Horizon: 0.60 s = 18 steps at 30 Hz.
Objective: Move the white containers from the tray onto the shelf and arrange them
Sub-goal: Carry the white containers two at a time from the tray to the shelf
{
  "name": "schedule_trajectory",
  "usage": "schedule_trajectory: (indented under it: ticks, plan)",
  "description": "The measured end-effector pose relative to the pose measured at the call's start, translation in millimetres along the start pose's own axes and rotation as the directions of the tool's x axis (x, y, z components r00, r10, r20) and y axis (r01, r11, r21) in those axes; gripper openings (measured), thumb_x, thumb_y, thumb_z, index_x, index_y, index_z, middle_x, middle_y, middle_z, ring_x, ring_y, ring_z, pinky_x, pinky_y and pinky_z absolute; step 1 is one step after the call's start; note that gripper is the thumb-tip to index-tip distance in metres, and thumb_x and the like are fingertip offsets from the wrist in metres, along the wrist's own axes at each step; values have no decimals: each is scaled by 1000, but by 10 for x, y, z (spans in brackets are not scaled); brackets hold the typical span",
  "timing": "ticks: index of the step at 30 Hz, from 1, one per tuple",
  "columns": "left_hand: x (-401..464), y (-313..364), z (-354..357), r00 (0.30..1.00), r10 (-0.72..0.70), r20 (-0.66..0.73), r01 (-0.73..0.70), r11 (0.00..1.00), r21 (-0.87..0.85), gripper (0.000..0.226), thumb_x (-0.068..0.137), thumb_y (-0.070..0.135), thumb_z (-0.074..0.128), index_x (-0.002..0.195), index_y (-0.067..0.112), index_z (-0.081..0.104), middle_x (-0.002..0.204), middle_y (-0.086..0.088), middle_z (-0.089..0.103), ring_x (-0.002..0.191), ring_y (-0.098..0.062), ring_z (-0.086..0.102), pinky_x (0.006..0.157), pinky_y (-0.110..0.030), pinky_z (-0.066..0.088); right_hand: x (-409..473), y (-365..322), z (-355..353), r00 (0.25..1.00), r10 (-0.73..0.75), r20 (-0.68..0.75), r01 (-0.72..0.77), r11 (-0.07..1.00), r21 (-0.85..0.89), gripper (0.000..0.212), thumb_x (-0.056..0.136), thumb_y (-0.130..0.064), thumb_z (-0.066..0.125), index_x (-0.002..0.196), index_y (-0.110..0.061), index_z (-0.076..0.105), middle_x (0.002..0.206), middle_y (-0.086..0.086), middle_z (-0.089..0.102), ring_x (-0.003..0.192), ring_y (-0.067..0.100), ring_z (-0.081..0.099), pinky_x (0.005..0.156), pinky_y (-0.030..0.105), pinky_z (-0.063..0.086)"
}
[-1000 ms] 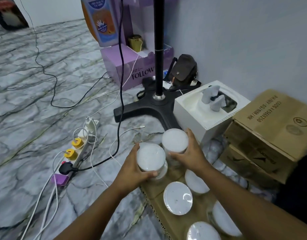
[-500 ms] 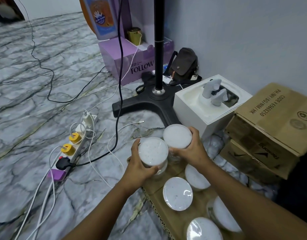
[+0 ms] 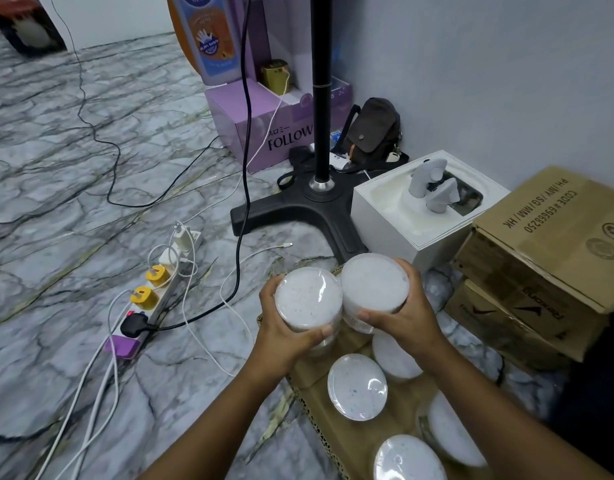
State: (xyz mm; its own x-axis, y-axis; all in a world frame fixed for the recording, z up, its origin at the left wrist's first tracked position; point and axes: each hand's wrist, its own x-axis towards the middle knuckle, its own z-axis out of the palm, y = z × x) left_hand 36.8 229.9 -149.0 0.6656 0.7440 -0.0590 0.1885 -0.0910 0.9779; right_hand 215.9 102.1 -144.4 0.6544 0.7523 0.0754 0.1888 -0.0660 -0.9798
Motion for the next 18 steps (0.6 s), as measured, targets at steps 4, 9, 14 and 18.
schedule_trajectory:
  ticks: [4, 9, 14, 18]
  plan:
    - [-1, 103, 25, 999, 25, 29, -25, 1000, -16, 98, 46, 54, 84, 119, 64, 21, 133, 13, 40, 121, -8, 47, 91, -26, 51, -44, -69, -83, 1000, 19, 16, -19, 1000, -3, 93, 50, -34, 85, 127, -35, 33, 126, -17, 44, 112, -10, 47, 83, 12, 48]
    - [-27, 268, 41, 991, 39, 128, -39, 999, -2, 107, 47, 56, 84, 127, 64, 12, 140, 9, 32, 125, -3, 42, 92, -16, 46, -96, -213, -206, 998, 56, -5, -56, 998, 33, 109, 53, -28, 85, 143, -28, 24, 136, -3, 42, 123, 9, 46, 98, 33, 48]
    - [-155, 701, -47, 982, 68, 175, -62, 997, -38, 105, 54, 50, 84, 134, 49, 17, 140, 17, 35, 126, 4, 40, 93, -13, 43, -209, -598, -293, 998, 47, -45, -46, 998, 31, 99, 47, -40, 88, 132, -41, 38, 128, -17, 51, 120, 4, 50, 94, 29, 49]
    - [-303, 1293, -199, 987, 29, 156, -19, 997, -69, 109, 51, 42, 86, 141, 31, 25, 138, 10, 43, 124, 2, 44, 92, -10, 42, -373, -1174, -355, 992, 91, -83, -86, 994, 62, 98, 43, -42, 88, 128, -43, 39, 132, -3, 48, 120, 8, 50, 92, 26, 50]
